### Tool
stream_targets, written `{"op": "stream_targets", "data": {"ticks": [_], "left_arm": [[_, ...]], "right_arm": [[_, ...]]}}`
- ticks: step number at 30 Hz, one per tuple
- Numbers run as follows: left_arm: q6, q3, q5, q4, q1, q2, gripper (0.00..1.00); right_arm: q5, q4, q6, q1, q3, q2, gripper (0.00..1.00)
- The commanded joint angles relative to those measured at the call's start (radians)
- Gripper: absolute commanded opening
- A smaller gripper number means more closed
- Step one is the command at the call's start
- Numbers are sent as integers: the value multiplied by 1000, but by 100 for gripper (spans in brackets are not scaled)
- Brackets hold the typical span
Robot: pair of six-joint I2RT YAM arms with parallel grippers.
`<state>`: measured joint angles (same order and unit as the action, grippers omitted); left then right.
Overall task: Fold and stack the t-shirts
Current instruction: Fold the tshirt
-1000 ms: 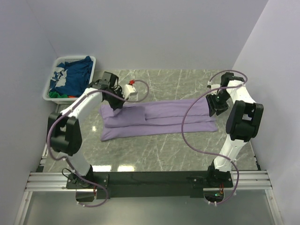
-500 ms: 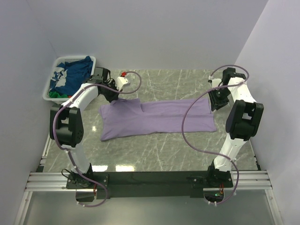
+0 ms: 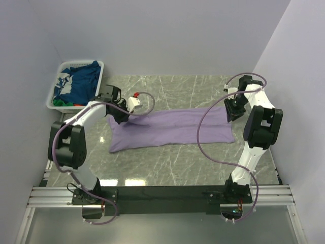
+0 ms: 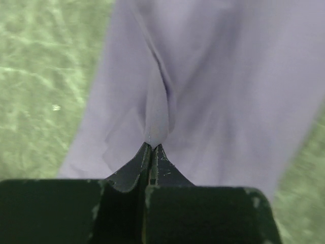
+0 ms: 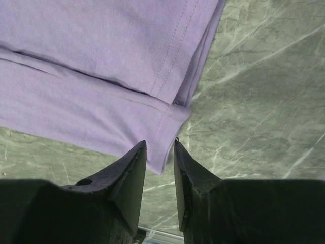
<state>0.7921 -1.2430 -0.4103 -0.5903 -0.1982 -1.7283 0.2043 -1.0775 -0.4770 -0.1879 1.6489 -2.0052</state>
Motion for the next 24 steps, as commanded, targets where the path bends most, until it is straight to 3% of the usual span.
{"op": "stream_targets", "data": {"ticks": [1,5,6,9,14,15,24], "left_arm": [[6,63,-2,0,-58,125,1],[-8,190,30,15,-122,203,5],[-2,204,42,1,-136,207,15],[39,208,12,-70,-133,193,32],[13,65,-76,-123,-93,141,49],[-10,41,-103,-128,-93,128,57],[-275,-160,-144,18,-122,-66,57]], "right_arm": [[1,10,-2,5,3,22,36],[4,4,-3,5,-1,23,36],[7,2,-2,5,-1,25,36],[15,-12,-2,8,8,23,36],[27,-12,2,7,-4,32,37],[27,-10,2,7,-8,34,37],[50,4,35,7,-24,17,37]]}}
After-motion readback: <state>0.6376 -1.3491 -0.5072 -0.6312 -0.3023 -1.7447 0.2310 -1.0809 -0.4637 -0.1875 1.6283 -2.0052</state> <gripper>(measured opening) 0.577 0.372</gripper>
